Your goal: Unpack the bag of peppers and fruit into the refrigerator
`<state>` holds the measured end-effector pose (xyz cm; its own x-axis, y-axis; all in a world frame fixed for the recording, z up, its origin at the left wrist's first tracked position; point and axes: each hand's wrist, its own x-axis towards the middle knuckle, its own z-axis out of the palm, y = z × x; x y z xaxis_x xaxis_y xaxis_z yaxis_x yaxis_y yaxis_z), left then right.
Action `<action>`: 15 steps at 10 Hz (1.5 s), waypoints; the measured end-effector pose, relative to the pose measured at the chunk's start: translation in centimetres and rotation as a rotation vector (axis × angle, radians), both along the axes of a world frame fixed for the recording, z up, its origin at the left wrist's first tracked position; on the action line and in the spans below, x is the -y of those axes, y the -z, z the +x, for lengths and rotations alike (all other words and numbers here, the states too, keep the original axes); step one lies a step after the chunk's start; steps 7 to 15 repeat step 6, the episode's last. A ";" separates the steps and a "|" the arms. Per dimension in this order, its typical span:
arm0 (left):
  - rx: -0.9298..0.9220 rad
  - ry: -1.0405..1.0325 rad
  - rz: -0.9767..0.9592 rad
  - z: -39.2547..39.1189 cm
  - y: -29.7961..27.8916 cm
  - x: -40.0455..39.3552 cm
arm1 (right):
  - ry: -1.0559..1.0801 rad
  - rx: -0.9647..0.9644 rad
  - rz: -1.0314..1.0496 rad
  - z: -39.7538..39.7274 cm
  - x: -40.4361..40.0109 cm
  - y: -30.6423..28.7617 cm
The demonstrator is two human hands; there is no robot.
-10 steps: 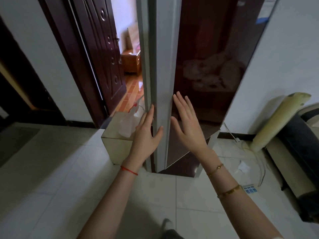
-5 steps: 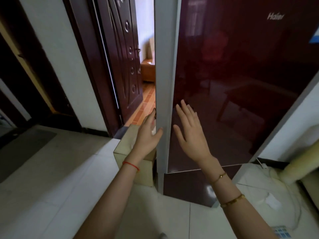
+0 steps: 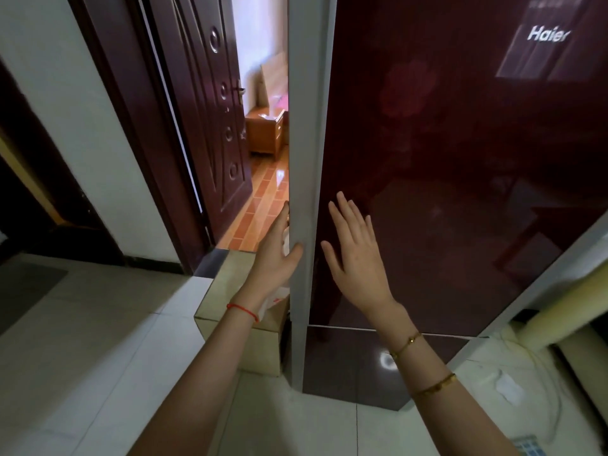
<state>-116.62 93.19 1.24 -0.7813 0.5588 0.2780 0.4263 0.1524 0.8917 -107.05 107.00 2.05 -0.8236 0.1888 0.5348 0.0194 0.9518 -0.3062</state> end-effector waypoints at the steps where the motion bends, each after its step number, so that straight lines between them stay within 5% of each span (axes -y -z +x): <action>1: -0.017 0.014 -0.018 -2.1 0.4 -0.8 | 0.037 0.006 -0.014 -1.5 -0.3 0.0; 6: -0.199 0.285 -0.122 -8.6 0.5 1.7 | 0.234 -0.052 -0.182 -5.3 2.6 -0.8; 15: -0.199 0.285 -0.122 -8.6 0.5 1.7 | 0.234 -0.052 -0.182 -5.3 2.6 -0.8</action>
